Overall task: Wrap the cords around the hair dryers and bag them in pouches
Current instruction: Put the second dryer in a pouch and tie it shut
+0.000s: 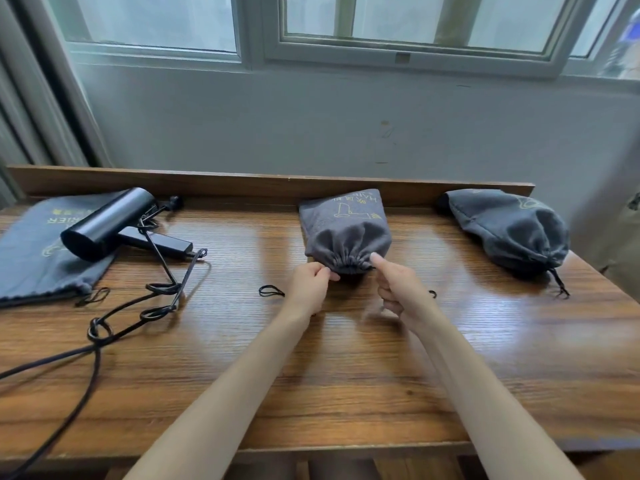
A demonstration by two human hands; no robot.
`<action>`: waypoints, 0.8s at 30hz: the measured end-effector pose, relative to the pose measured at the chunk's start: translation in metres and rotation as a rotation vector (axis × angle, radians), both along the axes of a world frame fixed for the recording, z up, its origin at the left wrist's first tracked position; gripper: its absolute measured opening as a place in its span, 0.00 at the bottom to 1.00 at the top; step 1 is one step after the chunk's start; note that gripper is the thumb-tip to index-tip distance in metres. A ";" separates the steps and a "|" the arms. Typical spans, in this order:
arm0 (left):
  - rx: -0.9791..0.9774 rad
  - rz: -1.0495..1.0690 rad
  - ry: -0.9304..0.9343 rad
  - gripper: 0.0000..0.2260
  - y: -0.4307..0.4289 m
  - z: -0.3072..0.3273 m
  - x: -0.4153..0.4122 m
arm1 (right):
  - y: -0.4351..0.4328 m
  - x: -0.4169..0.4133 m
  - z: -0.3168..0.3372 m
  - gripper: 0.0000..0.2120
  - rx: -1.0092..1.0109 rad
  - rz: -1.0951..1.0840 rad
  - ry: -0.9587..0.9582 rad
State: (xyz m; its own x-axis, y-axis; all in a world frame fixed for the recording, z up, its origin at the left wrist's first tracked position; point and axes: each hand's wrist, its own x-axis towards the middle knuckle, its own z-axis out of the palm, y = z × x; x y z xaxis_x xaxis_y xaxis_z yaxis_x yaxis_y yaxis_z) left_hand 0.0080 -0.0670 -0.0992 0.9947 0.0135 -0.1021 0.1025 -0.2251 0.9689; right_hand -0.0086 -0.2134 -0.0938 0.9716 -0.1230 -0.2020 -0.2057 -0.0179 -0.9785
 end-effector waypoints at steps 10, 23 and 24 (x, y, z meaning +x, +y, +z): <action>-0.815 0.087 0.507 0.12 0.014 0.022 0.004 | -0.003 0.014 -0.001 0.21 0.835 -0.191 0.214; -0.527 -0.421 0.206 0.15 -0.003 -0.003 -0.019 | 0.004 -0.015 -0.014 0.15 -0.022 0.099 -0.111; -0.537 -0.430 0.204 0.15 -0.002 -0.004 -0.019 | 0.004 -0.014 -0.014 0.14 -0.057 0.097 -0.175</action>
State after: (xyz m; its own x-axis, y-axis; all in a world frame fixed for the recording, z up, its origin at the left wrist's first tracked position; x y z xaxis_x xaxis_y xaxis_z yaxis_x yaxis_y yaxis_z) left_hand -0.0109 -0.0690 -0.1034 0.8611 -0.4796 -0.1689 0.3027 0.2167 0.9281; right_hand -0.0230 -0.2099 -0.1075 0.9991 -0.0339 -0.0248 -0.0276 -0.0861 -0.9959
